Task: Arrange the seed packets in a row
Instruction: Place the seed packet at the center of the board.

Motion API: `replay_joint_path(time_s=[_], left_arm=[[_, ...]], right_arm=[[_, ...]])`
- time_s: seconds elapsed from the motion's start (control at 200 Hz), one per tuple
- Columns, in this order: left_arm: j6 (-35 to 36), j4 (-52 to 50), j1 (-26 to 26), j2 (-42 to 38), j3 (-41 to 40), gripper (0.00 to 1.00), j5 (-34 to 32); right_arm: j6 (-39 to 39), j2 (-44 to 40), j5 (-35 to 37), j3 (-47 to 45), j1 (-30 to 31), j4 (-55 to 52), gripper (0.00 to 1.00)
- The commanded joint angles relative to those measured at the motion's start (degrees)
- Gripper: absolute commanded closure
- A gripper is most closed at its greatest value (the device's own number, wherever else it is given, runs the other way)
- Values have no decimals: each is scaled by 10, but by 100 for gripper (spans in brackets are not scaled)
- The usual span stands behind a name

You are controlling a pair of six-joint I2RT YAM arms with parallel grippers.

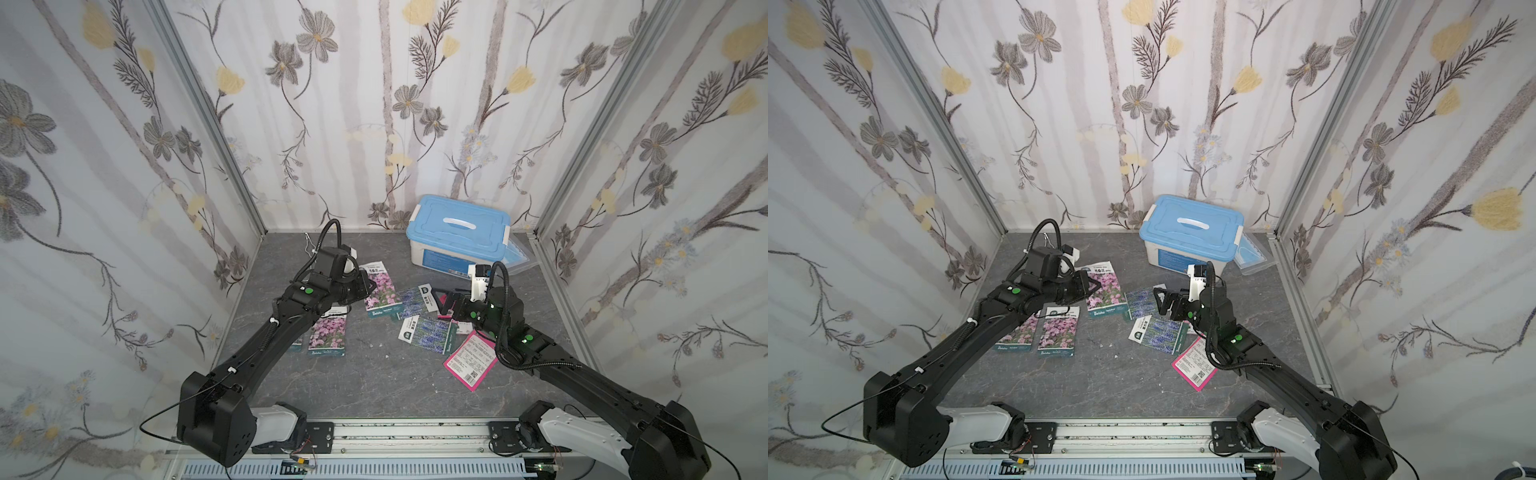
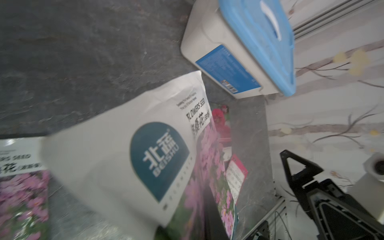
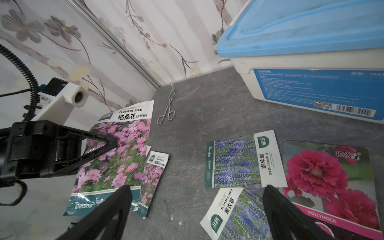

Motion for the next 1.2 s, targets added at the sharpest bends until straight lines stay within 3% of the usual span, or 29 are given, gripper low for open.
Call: replay_joint_path(time_s=[0.0, 0.255, 0.734, 0.869, 1.194], left_arm=[[78, -109, 1, 14, -15, 100, -48], [76, -71, -11, 61, -53, 100, -75], [100, -65, -58, 197, 14, 97, -179], [110, -73, -63, 224, 23, 94, -205], [117, -68, -80, 269, 34, 73, -230]], right_arm=[[-48, 27, -13, 16, 0, -25, 1], [-65, 90, -18, 29, 0, -19, 0], [-81, 100, -10, 14, 0, -15, 0], [-80, 95, -5, 1, 0, -7, 1], [-84, 88, 2, -24, 0, 6, 0]])
